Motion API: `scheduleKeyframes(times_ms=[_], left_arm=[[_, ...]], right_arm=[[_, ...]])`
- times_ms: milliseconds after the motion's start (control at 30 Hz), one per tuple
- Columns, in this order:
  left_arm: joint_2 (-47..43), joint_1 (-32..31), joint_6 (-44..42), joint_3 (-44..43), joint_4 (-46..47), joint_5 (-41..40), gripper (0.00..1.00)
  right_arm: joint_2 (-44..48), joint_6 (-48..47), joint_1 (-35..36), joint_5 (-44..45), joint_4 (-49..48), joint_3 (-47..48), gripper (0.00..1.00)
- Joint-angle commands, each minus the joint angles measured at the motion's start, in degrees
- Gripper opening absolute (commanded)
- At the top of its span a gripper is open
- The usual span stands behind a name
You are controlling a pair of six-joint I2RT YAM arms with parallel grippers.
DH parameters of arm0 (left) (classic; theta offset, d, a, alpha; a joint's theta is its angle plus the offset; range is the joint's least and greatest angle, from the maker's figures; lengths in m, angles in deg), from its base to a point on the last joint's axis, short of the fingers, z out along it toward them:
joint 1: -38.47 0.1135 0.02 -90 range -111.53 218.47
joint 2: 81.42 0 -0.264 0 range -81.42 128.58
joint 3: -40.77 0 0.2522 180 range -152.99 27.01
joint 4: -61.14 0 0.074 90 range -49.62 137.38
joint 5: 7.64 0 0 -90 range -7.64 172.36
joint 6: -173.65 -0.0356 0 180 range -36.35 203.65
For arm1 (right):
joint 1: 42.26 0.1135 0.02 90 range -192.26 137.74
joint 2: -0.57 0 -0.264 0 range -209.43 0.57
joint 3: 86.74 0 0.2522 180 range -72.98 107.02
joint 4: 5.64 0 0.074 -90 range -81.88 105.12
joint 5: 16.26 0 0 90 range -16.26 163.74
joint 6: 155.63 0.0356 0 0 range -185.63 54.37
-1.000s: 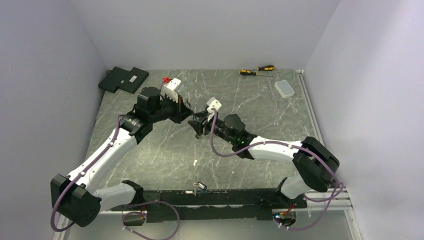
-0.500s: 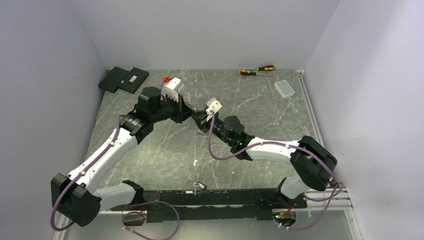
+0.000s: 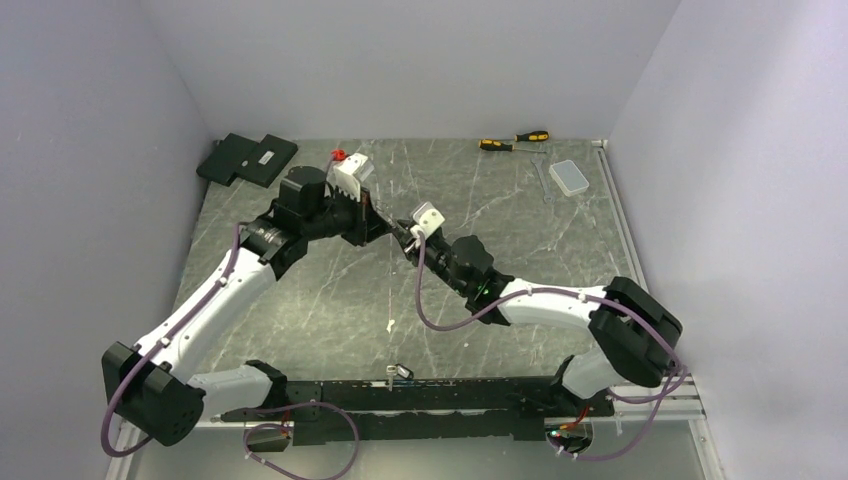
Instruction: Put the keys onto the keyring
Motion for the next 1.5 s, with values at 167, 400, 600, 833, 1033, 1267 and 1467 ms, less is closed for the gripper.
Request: scheduleKeyframes(times_ms=[167,400,600,833,1033,1267,1467], left_arm=[[2.36,-0.02,-1.76,-6.99,-8.61,7.21,0.00],[6.63,0.06,-3.46,-12.84,-18.66,7.56,0.00],[9.30,0.06,-5.84,-19.91,-29.43,0.69,0.00],[6.68,0.07,-2.12,-13.19,-18.04,5.41,0.00],[9.26,0.06,-1.23,-13.84,-18.00,9.89,0.00],[9.12,0.06,0.97,-14.40,-17.63,12.58,0.00],[9.76,0.06,2.73,-14.80,-18.21,12.37,0.00]], right_arm=[[5.58,-4.63,-0.36,2.65,1.01,-1.65,0.00],[7.31,-5.81,-0.37,3.29,2.74,-2.06,0.00],[9.35,-7.76,-0.39,4.07,5.37,-2.77,0.00],[12.40,-1.75,-0.36,-4.88,7.71,-2.85,0.00],[13.44,2.59,-0.37,-5.25,14.86,0.26,0.00],[12.14,2.39,-0.36,-2.37,18.43,1.70,0.00],[11.87,3.02,-0.36,-1.81,19.98,2.36,0.00]])
